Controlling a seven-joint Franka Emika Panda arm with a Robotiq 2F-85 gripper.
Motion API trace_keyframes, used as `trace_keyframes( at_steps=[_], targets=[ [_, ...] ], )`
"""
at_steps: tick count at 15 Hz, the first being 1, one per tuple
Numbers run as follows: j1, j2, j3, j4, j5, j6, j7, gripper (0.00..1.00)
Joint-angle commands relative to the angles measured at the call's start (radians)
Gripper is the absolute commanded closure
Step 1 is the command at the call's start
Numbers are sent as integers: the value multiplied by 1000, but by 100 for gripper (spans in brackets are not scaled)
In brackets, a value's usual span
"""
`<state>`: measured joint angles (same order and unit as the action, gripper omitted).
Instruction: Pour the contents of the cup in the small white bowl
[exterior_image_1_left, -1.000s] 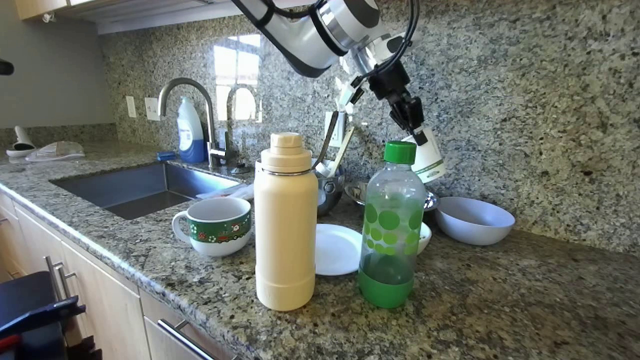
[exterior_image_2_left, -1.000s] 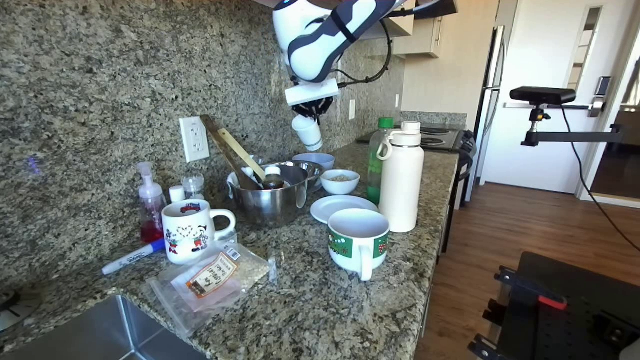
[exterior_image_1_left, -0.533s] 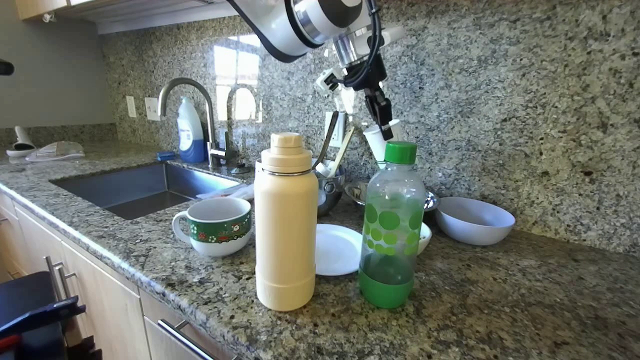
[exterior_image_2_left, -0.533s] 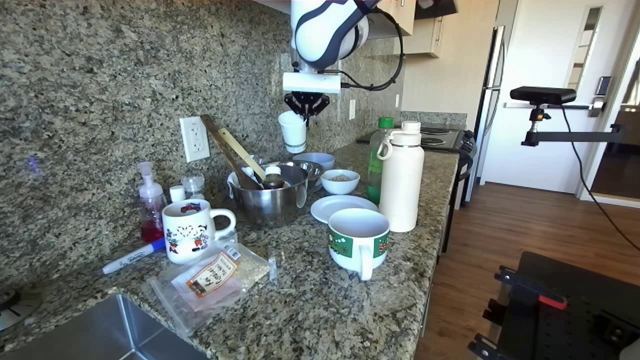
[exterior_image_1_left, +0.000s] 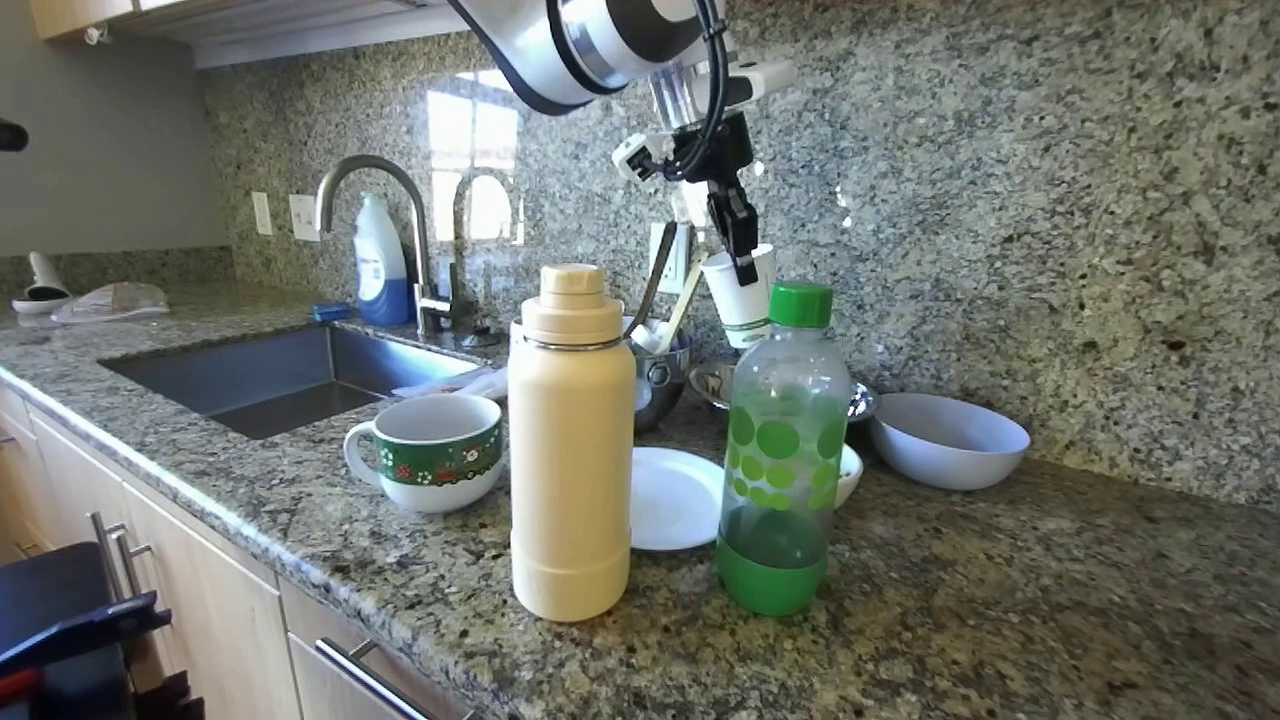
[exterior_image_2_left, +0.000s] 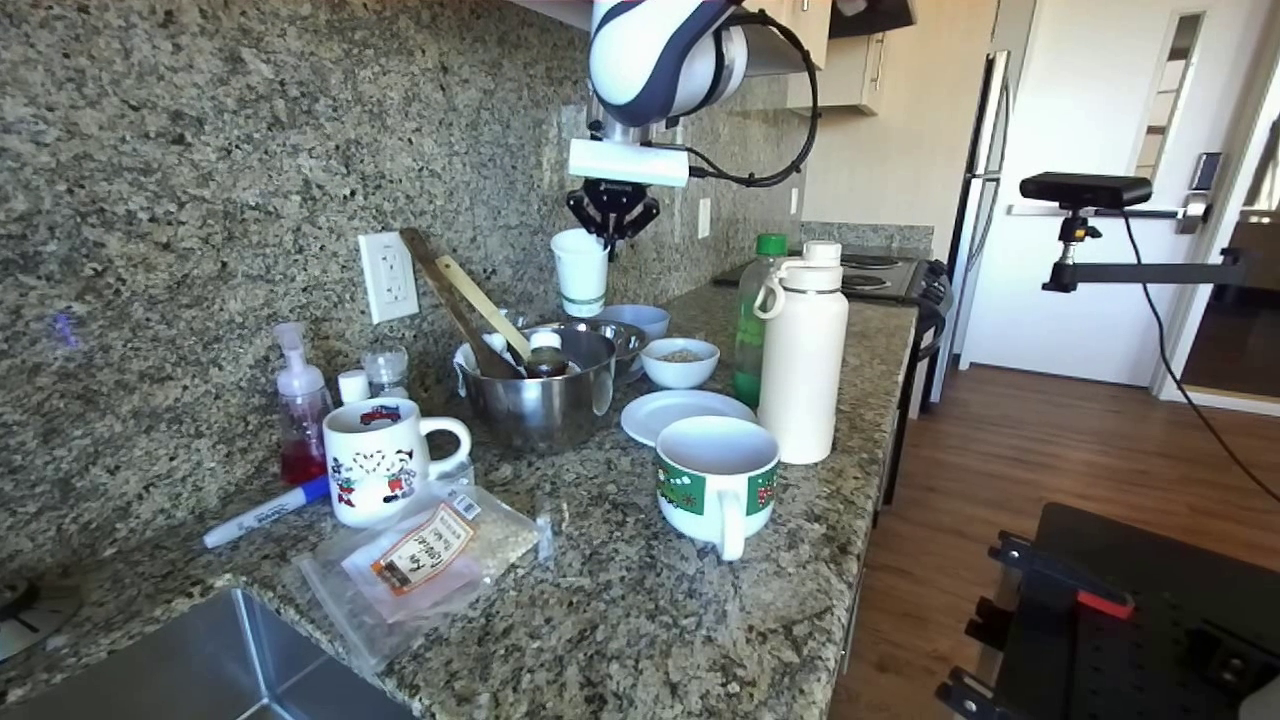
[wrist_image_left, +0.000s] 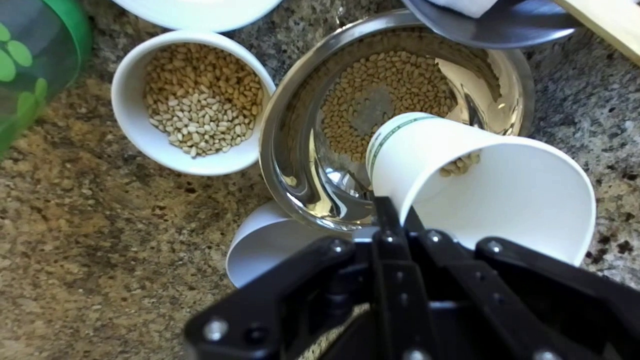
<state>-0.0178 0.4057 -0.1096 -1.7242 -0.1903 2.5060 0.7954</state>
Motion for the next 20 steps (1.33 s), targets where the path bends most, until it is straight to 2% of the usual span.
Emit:
trace_keyframes(
  at_steps=[1,12,16,20],
  targets=[
    [8,-25,5,-20,58,-1,-91,99],
    [-6,-62,108,-28,324,-62,-490,99],
    [-18,-75,158,-25,423,-154,-630,99],
    [-24,-70,177,-20,500,-273,-728,99]
  ],
)
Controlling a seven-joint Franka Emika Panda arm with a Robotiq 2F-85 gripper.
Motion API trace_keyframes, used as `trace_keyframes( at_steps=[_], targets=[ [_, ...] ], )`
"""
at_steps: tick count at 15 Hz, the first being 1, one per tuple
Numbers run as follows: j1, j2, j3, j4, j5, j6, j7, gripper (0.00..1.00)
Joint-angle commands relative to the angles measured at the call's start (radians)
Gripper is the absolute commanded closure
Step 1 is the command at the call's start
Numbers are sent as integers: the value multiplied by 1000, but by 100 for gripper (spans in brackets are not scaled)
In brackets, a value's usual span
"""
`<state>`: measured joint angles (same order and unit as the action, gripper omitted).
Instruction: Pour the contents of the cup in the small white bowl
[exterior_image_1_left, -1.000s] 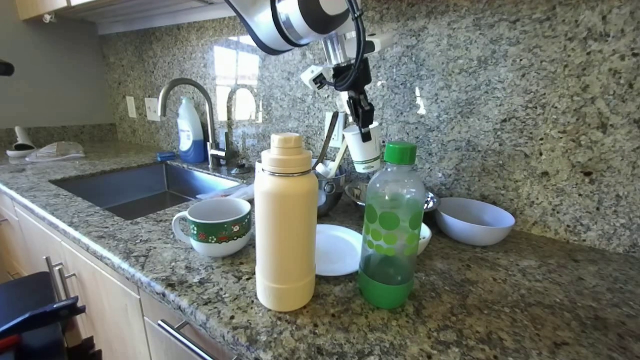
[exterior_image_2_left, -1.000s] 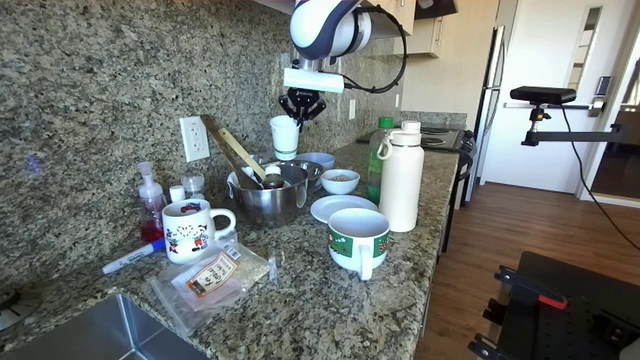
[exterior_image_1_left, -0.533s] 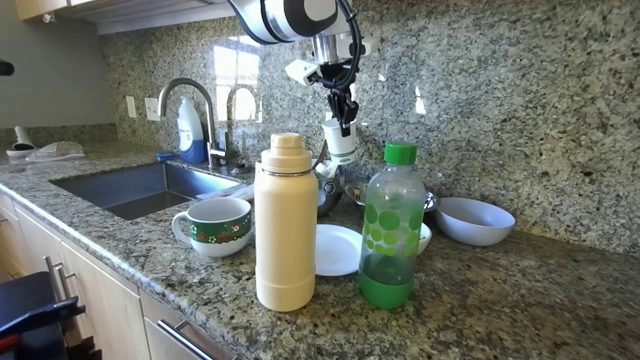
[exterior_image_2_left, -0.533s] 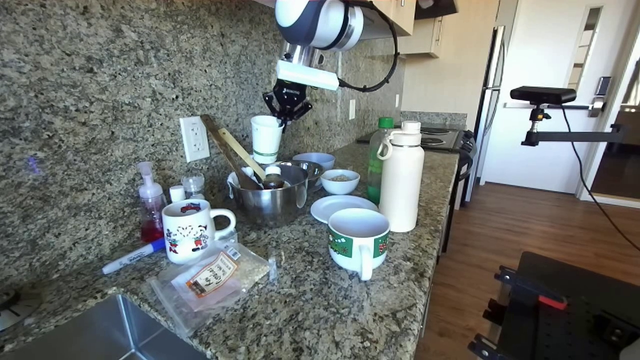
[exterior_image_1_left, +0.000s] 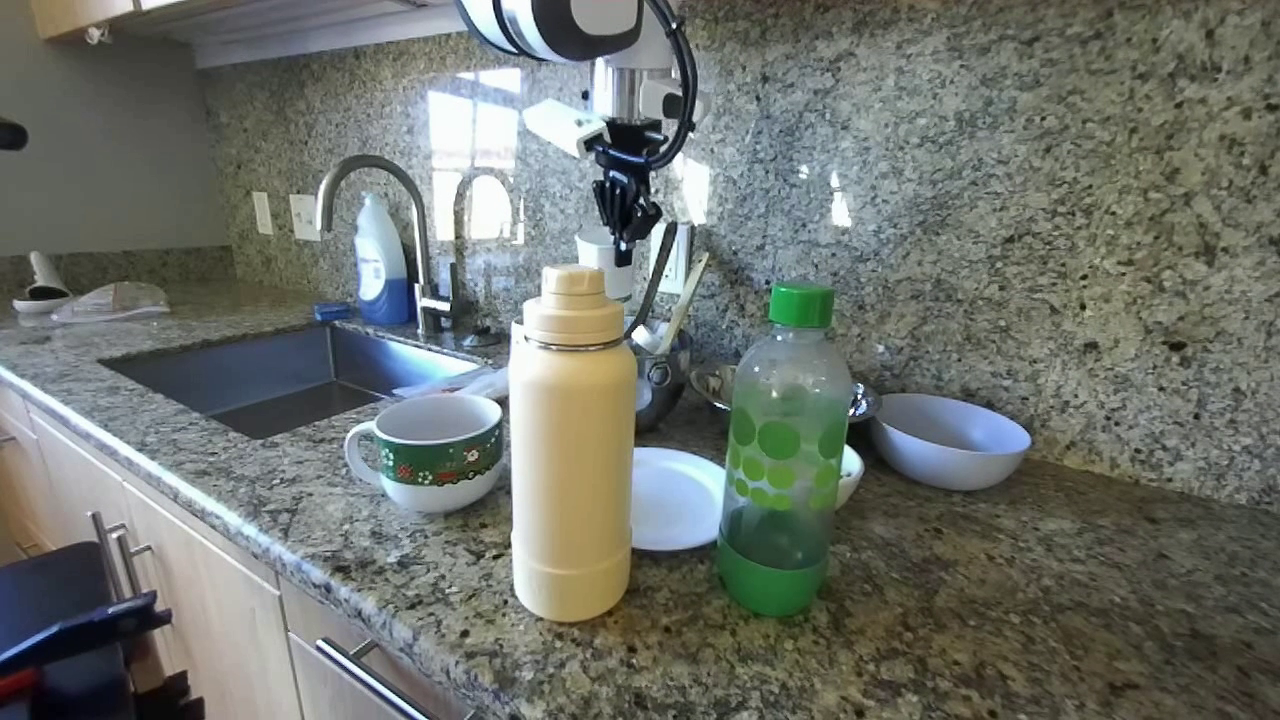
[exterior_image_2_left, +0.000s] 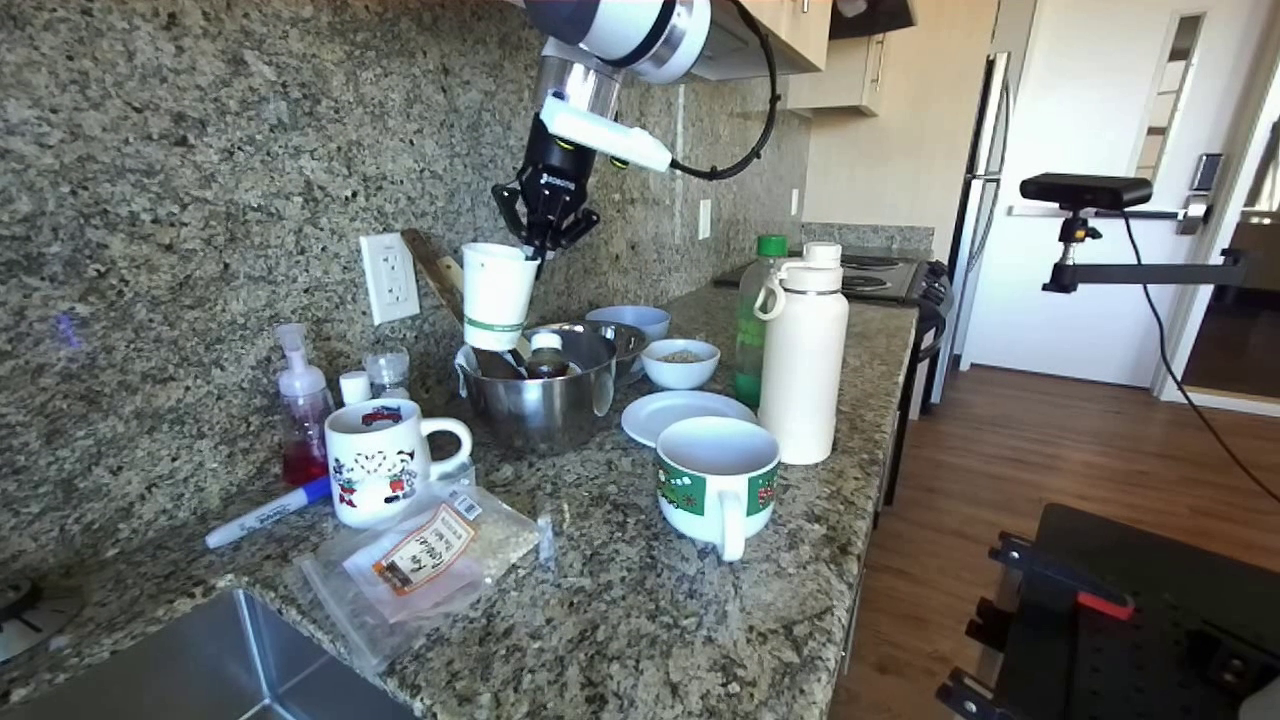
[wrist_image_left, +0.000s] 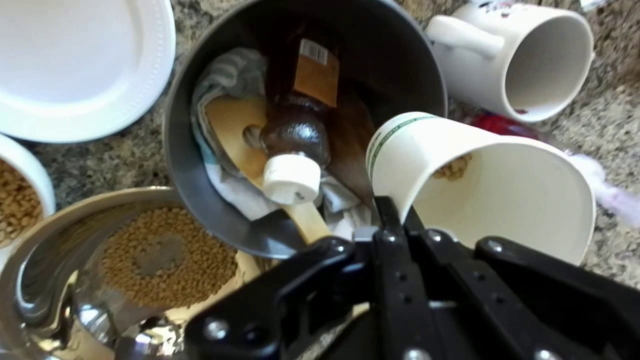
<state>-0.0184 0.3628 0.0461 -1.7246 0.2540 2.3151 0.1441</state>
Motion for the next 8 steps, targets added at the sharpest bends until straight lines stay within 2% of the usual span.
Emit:
trace_keyframes(
  at_steps=[1,6,8],
  targets=[
    [-21,-25,17,-18,61,-109,-85,99],
    [-33,1,8,-2,85,-243,-122,99],
    [-39,7,9,2,98,-259,-139,99]
  ],
)
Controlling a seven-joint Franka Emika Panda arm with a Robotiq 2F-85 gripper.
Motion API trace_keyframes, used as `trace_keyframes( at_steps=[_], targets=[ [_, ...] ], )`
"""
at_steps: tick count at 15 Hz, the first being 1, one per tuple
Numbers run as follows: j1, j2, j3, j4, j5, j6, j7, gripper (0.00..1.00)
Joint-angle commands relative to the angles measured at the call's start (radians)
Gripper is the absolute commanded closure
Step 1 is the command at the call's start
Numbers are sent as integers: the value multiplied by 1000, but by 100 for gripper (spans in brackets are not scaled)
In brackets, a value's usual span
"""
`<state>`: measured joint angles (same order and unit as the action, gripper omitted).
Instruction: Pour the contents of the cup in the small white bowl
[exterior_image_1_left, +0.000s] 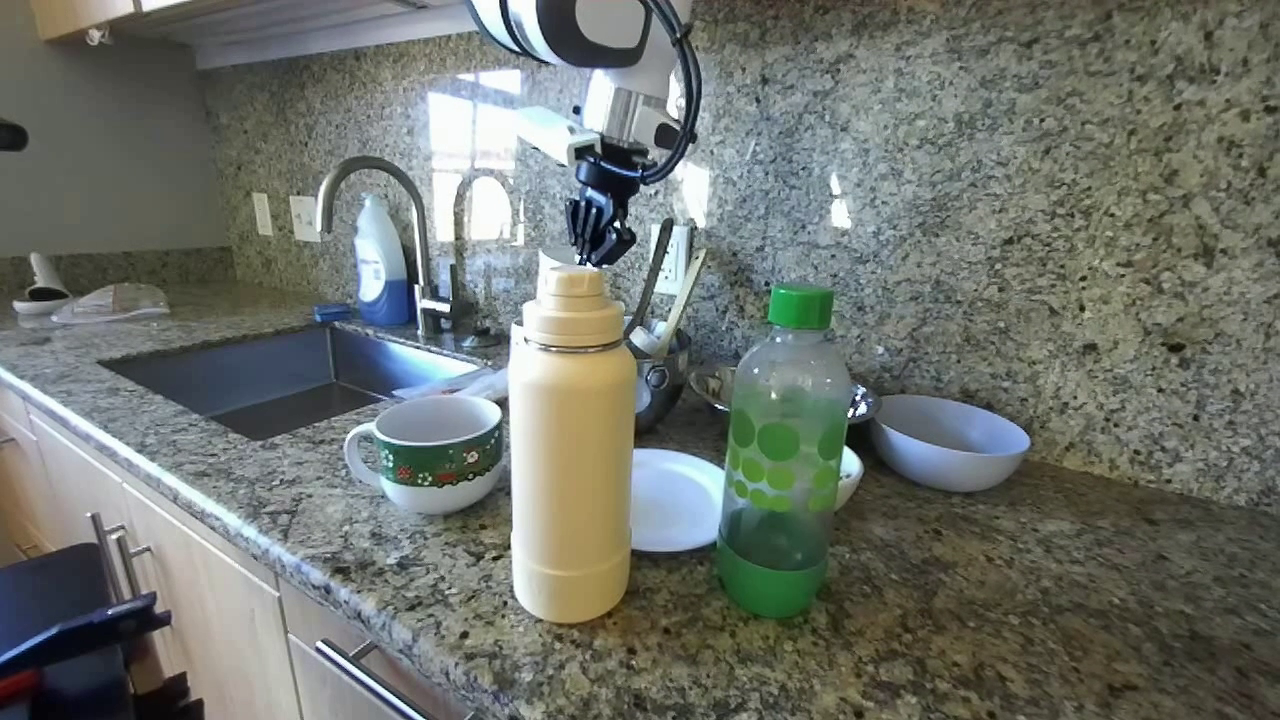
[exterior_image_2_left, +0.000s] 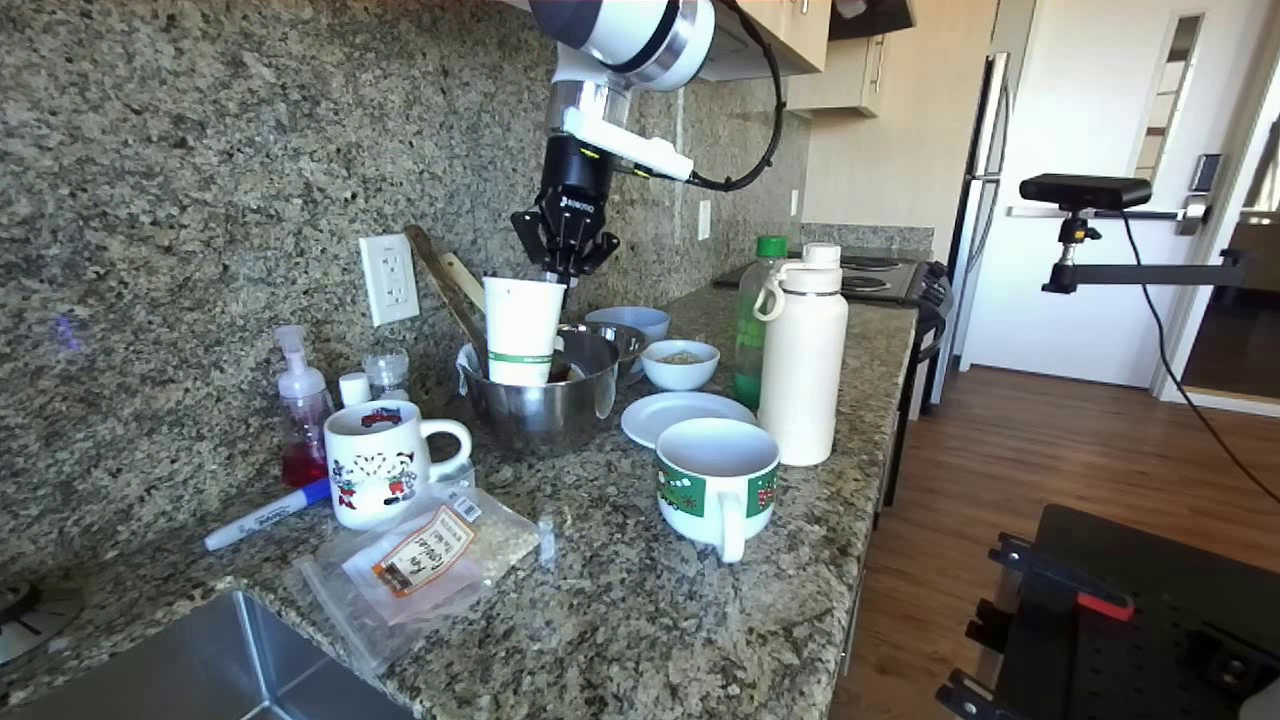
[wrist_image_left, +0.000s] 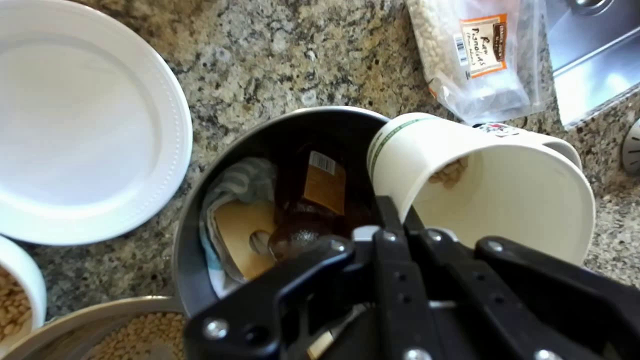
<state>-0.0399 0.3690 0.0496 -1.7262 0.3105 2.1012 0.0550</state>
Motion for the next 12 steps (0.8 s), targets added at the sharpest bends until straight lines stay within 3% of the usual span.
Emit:
trace_keyframes(
  at_steps=[1,12],
  targets=[
    [-22,-1,9,2,56,-46,-70,99],
    [-15,-58,20,-11,110,-2,-169,99]
  ],
)
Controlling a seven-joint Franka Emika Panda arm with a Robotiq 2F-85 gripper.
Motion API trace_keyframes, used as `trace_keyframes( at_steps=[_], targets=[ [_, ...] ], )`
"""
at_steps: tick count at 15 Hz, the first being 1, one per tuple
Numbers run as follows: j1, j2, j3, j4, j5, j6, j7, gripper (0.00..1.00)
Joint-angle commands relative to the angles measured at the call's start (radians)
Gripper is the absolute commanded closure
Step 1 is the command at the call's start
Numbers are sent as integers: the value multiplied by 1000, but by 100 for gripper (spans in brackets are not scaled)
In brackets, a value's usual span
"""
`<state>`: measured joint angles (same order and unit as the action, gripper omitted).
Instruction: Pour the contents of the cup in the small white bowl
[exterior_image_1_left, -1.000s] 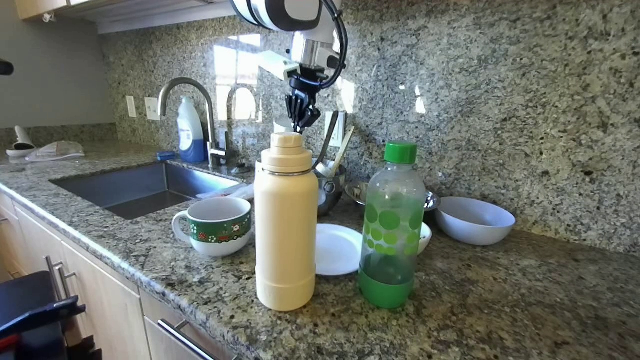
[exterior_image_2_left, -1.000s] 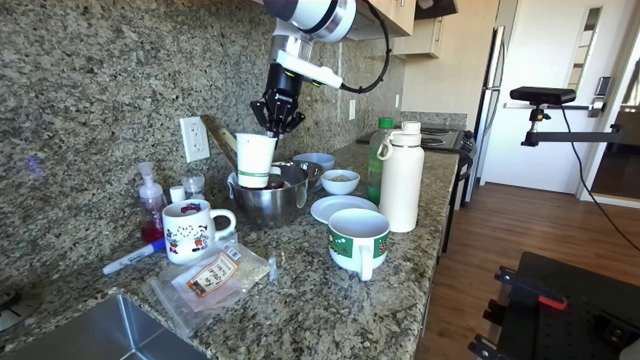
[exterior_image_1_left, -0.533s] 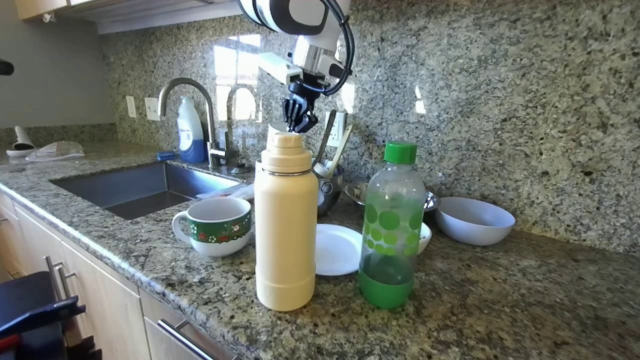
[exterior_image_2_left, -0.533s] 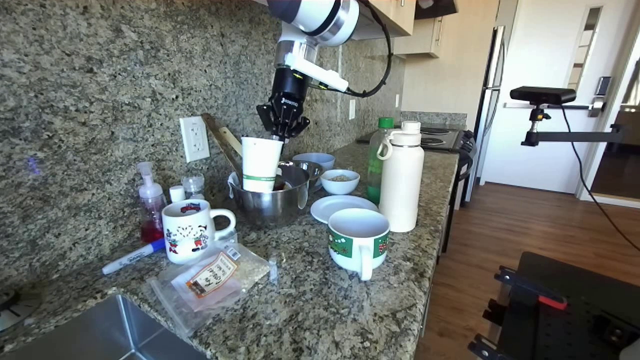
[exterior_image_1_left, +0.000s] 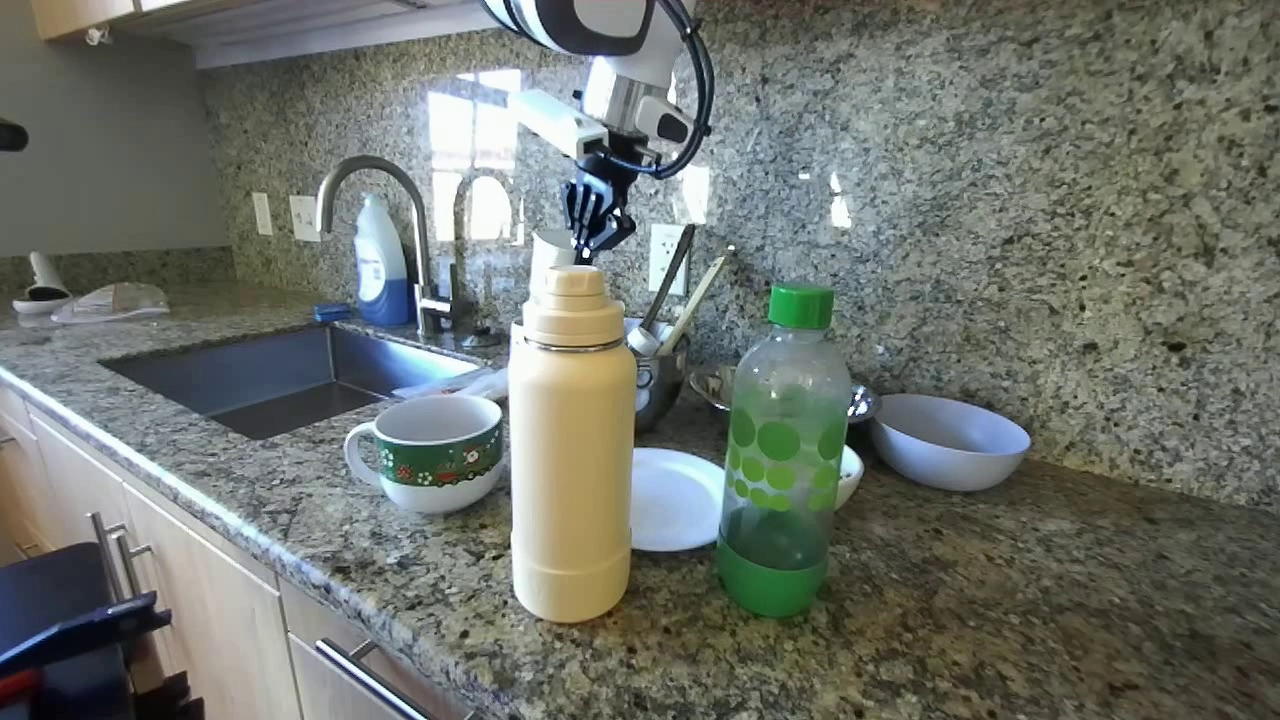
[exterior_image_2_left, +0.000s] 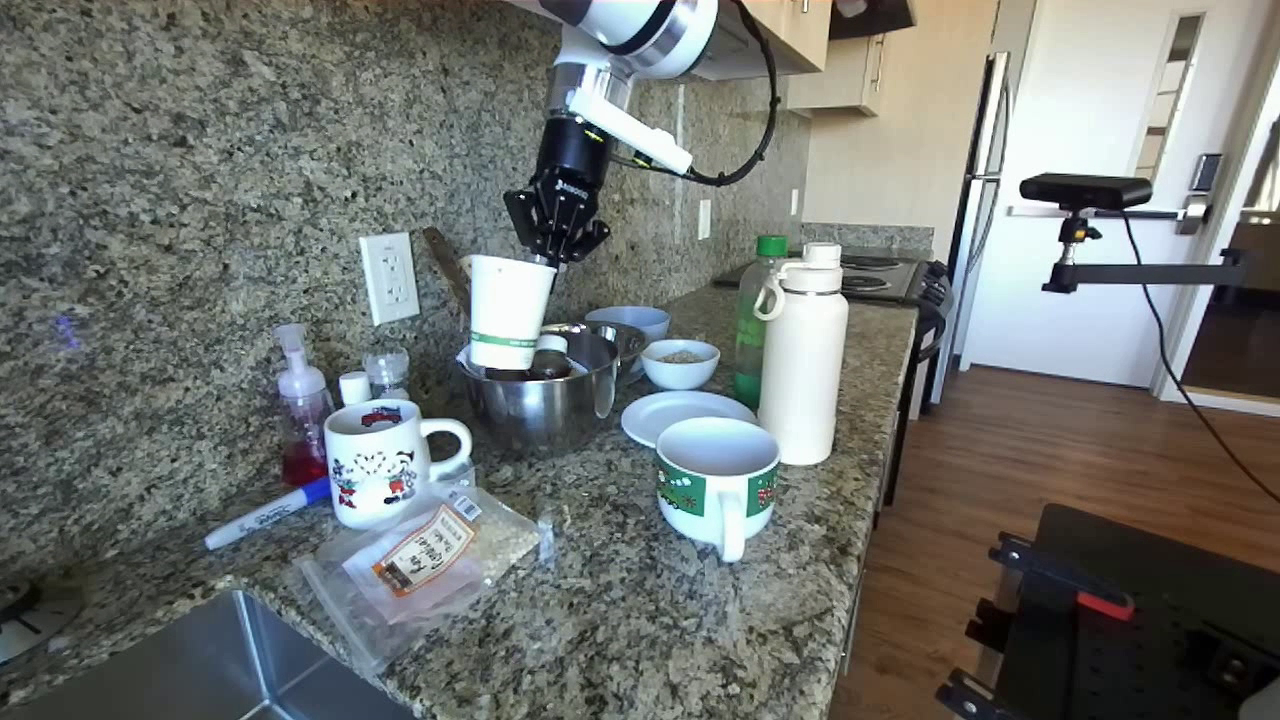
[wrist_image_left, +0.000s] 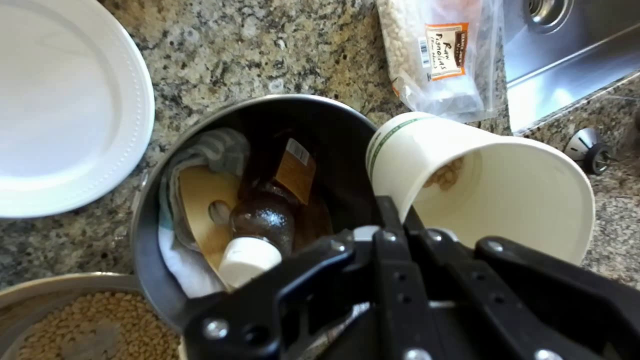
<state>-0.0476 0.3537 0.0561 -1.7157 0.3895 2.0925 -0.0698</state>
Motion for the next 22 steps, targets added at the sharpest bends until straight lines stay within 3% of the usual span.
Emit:
trace_keyframes(
  at_steps=[1,9,22],
  targets=[
    [-5,-48,17,-21,32,5,-52,99],
    [-6,-33,46,-76,107,-27,-118,99],
    [34,37,25,-186,0,-31,-24,99]
  ],
)
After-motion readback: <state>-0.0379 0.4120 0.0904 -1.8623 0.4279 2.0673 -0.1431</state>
